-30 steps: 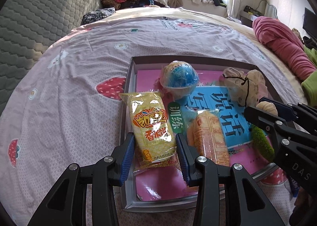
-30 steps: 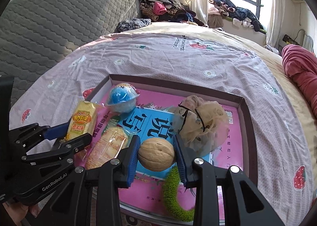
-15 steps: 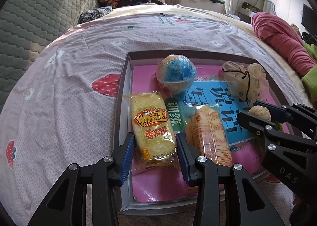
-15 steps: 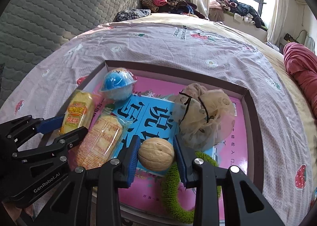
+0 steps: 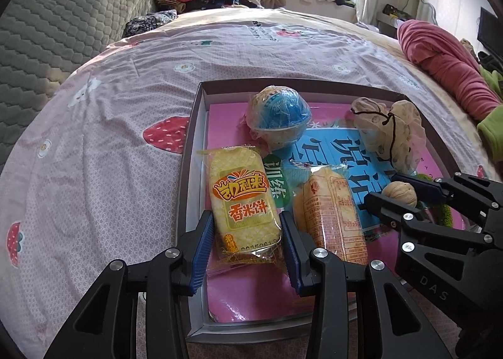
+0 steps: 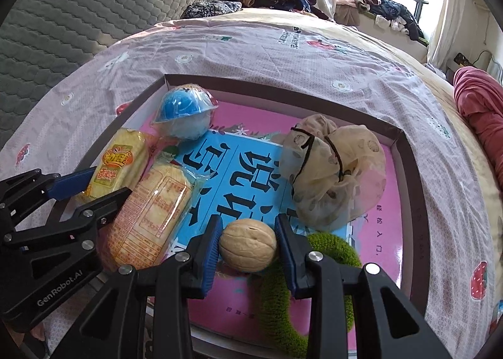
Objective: Organize objects
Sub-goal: 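Lower the yellow snack pack into the tray with the left tool while the right tool lowers the walnut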
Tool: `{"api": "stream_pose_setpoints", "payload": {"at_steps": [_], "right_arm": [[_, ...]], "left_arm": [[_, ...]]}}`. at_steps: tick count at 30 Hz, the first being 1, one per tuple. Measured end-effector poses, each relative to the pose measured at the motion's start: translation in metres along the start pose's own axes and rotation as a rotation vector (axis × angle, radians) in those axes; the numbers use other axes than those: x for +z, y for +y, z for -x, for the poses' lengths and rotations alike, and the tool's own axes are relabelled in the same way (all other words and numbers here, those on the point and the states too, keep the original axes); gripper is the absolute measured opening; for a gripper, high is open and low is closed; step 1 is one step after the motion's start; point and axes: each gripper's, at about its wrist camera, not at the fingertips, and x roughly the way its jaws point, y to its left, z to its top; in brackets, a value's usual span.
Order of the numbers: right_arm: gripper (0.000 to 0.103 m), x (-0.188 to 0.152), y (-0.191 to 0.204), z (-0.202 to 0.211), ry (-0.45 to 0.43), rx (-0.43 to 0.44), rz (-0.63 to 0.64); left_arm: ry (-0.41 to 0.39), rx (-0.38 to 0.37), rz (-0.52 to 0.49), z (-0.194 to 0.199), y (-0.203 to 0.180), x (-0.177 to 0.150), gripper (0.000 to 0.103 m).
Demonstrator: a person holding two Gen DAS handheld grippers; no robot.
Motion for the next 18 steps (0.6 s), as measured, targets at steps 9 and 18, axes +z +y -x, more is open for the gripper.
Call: {"api": "stream_pose_setpoints", "payload": {"at_steps": [9, 18], "right_arm": [[0.035, -0.0012, -0.0009, -0.0023, -0.003, 0.005, -0.002], [0.035, -0.0005, 0.0033, 0.0003, -0.007, -0.007, 0.008]], "left_arm": [[-0.013, -0.016, 0.017, 0.0012, 0.0034, -0.0001, 0.043], [-0.034, -0.030, 0.009, 0.0086, 0.0019, -0.0011, 0.055]]}}
